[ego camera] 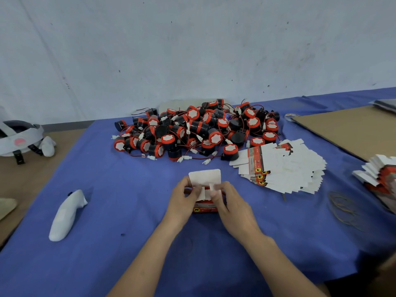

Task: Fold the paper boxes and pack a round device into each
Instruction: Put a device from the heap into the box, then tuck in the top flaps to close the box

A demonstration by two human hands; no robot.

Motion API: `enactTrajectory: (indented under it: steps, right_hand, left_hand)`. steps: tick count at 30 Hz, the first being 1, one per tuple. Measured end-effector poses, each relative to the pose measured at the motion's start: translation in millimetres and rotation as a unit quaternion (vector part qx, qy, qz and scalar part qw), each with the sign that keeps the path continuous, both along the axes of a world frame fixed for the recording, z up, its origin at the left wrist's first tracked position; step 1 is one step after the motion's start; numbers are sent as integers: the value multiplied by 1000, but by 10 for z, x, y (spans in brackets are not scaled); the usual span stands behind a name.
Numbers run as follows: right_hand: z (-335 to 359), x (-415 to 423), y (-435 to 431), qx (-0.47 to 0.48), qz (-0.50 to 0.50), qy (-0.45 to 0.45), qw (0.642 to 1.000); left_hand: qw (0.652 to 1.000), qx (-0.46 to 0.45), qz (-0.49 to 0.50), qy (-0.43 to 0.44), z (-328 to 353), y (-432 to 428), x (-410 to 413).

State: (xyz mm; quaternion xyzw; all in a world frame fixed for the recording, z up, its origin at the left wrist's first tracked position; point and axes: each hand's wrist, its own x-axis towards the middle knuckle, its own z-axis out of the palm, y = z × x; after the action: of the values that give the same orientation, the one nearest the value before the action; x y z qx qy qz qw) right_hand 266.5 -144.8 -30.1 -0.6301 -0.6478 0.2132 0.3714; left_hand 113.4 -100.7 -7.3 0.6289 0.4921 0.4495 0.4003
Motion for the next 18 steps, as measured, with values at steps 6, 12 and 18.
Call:
enactTrajectory:
  steps: [6, 12, 18]
  right_hand:
    - [-59, 10, 61, 4, -3, 49, 999]
    - [-23, 50, 89, -12, -32, 193, 981]
    - [-18, 93, 67, 0, -3, 197, 980]
  left_hand:
    - [999, -24, 35, 15, -84, 31, -82]
    - [998, 11, -21, 56, -130, -67, -144]
    - [996, -5, -82, 26, -49, -86, -126]
